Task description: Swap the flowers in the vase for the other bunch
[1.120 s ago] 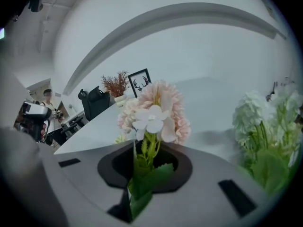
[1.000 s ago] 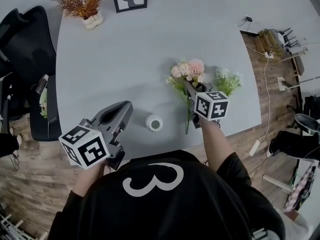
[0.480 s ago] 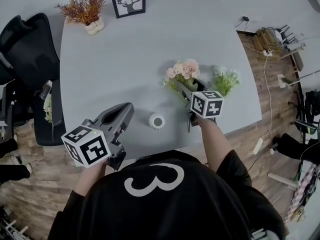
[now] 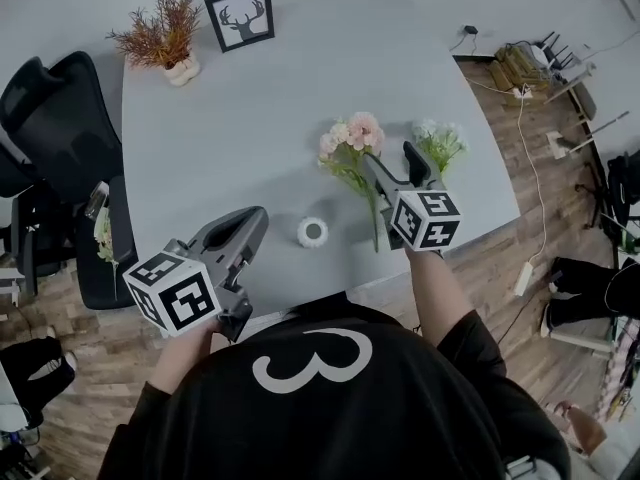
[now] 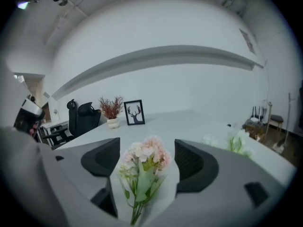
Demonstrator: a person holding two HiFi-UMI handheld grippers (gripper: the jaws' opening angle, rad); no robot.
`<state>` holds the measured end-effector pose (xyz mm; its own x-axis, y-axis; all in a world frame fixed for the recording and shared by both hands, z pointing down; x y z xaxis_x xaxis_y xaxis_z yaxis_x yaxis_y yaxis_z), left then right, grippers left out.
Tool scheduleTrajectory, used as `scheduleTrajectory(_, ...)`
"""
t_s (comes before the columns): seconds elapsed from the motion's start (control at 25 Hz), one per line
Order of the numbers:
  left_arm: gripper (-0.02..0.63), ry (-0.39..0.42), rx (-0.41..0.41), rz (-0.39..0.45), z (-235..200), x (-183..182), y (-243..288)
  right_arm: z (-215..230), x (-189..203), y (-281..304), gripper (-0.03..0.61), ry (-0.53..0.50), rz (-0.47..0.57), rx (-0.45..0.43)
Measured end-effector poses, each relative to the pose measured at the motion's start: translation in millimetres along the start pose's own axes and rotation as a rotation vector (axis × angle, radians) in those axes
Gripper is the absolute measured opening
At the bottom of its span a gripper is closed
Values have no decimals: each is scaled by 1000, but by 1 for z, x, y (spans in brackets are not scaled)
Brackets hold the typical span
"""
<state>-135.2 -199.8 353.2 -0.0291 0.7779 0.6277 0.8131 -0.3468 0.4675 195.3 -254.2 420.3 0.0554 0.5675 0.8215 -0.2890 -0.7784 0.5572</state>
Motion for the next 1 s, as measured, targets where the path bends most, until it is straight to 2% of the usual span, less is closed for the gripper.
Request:
scheduleTrajectory(0.08,12,18,10,3,5,1,-5,-12,-14,-24,359,-53,72,-3)
scheduleTrajectory(0.2,12,50,22,17,13,3,-16,-36,-31,-59,350,-115,167,-61)
scheduleTrajectory(0.4,12,101,44,32,29,10,-38,-84,-45,-115,252,-210,279,-217)
scheduleTrajectory(0.52,12,145,59,43,41,17,-54,-111,-42,-145,91,-211,325,-274)
scheduleTrajectory(0.56,12,164,63,46,45,20,-59,-119,-40,-153,62,-205,338,-298)
scheduleTrajectory(0.64,12,203,71,51,54,25,-70,-137,-34,-167,23,-197,353,-362)
scheduleTrajectory(0.8,12,279,87,61,70,36,-86,-165,-21,-183,9,-172,324,-468)
scheduleTrajectory(1.0,12,332,107,60,82,56,-102,-189,7,-193,9,-149,234,-513)
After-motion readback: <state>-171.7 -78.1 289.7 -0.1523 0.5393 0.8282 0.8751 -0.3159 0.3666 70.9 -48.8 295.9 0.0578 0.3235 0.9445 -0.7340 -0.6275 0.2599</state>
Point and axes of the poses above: the fingertips, and each gripper's own axes: y forward along the fingers, z to its right, x out of its underside, the point moved 10 cm from there along -y, backward along the fingers, and after that the axes turned 14 degrees about -z, right-handed, at the moved point
